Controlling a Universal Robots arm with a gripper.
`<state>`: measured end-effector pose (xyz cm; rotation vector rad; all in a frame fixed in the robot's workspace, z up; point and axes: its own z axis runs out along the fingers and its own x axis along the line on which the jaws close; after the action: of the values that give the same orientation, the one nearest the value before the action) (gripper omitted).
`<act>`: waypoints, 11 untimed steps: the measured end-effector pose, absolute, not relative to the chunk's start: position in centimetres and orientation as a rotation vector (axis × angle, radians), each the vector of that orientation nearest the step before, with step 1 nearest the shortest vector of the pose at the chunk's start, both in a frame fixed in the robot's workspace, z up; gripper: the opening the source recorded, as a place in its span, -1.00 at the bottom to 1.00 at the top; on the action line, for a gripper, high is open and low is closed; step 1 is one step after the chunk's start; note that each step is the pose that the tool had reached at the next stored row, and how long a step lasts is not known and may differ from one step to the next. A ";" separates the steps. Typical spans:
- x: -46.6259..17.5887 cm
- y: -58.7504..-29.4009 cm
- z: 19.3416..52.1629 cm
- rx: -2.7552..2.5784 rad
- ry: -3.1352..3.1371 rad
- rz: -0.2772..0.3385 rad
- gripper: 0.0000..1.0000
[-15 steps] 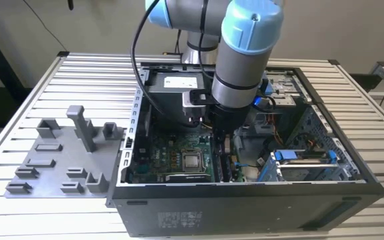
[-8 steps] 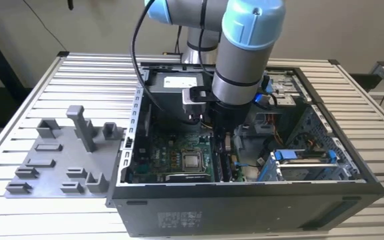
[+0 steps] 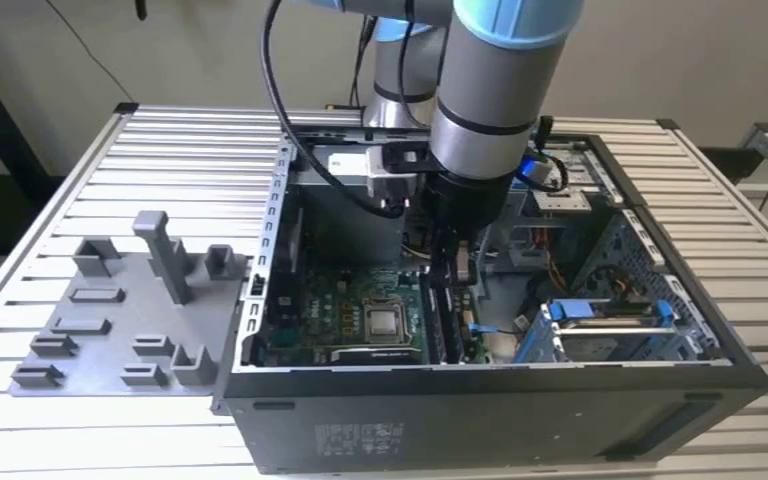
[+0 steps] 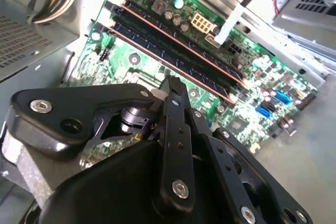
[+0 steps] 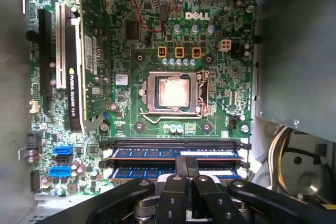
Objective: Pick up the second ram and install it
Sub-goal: 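Press down the second ram until it locks into place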
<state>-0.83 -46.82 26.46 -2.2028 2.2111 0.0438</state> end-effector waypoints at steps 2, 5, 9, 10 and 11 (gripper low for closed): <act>-0.8 -46.8 26.9 -2.203 2.211 0.044 -0.79; -0.8 -46.8 27.9 -2.203 2.212 0.045 -0.79; -0.8 -46.8 29.2 -2.204 2.212 0.046 -0.79; -0.8 -46.8 29.6 -2.204 2.212 0.046 -0.79; -0.8 -46.8 29.9 -2.204 2.212 0.047 -0.79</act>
<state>-0.83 -46.82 29.93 -2.2040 2.2122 0.0466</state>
